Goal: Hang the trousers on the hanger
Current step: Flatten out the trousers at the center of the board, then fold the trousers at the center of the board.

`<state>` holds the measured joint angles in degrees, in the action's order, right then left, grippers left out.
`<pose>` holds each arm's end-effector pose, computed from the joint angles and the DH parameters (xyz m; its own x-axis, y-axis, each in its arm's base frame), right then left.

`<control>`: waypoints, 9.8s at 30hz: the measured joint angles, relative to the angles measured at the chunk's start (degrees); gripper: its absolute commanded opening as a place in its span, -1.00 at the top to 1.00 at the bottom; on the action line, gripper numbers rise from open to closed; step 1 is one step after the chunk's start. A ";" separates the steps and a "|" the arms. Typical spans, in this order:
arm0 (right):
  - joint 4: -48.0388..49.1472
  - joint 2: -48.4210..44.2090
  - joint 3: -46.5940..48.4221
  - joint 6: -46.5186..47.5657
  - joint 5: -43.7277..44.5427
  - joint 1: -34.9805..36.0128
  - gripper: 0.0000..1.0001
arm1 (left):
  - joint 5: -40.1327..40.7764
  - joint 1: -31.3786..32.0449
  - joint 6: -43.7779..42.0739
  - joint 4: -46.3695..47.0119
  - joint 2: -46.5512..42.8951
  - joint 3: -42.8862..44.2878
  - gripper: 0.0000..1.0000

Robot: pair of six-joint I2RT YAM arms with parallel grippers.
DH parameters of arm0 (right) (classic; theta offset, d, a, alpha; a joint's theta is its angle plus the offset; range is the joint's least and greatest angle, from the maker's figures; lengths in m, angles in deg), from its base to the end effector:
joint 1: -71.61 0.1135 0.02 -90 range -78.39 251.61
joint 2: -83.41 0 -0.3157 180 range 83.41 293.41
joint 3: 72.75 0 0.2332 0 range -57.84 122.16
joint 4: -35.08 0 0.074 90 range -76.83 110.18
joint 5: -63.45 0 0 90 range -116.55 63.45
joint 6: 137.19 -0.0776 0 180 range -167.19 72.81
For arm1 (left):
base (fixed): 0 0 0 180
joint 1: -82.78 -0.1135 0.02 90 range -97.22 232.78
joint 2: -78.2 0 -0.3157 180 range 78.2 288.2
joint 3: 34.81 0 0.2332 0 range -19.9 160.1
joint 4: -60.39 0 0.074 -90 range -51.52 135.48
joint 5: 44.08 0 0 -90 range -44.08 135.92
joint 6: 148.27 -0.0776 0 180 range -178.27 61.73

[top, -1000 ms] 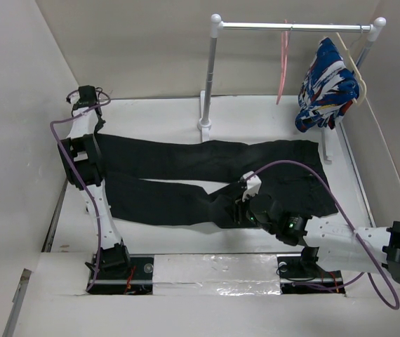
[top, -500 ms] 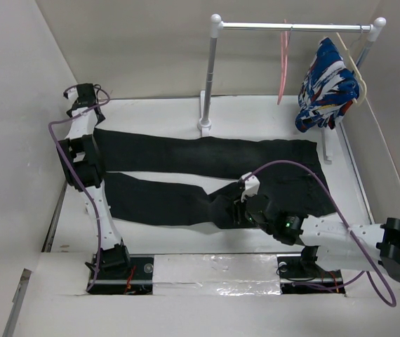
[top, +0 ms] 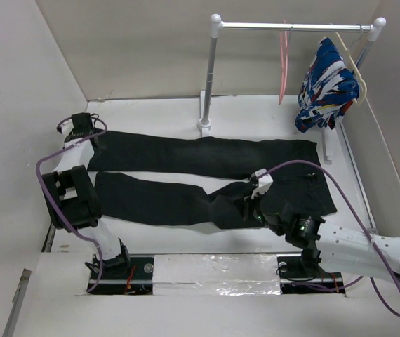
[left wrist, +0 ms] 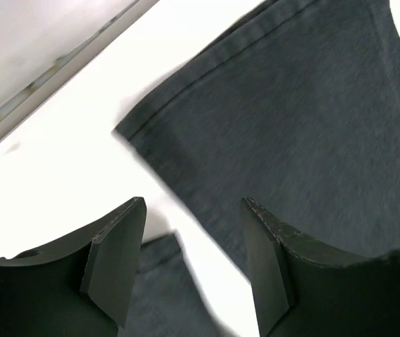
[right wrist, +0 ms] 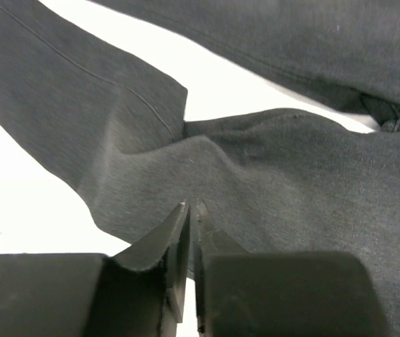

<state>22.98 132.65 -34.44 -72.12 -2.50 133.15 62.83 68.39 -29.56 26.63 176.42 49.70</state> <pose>0.1118 0.1398 0.2517 -0.4321 0.0105 -0.9018 -0.4874 0.8386 0.2433 0.3740 0.1193 0.2614 -0.4203 -0.5823 -0.6958 -0.7185 0.6820 -0.1367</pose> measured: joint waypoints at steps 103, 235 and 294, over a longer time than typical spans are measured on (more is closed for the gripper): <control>0.15 3.67 -1.81 -0.52 -0.46 0.81 0.75 | -6.88 -12.35 15.17 8.46 -14.84 -28.46 0.20; -49.77 -3.37 29.44 -7.87 -1.70 -82.42 1.00 | -17.33 2.75 0.94 -1.79 -71.89 -26.34 1.00; -28.81 51.93 52.87 -11.72 -4.26 -71.36 -0.55 | 8.81 12.57 -6.34 2.01 21.62 29.46 -0.19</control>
<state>-5.82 184.58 18.43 -83.83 -6.76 61.78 71.63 80.95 -35.90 28.64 198.04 79.17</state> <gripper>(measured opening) 0.674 0.589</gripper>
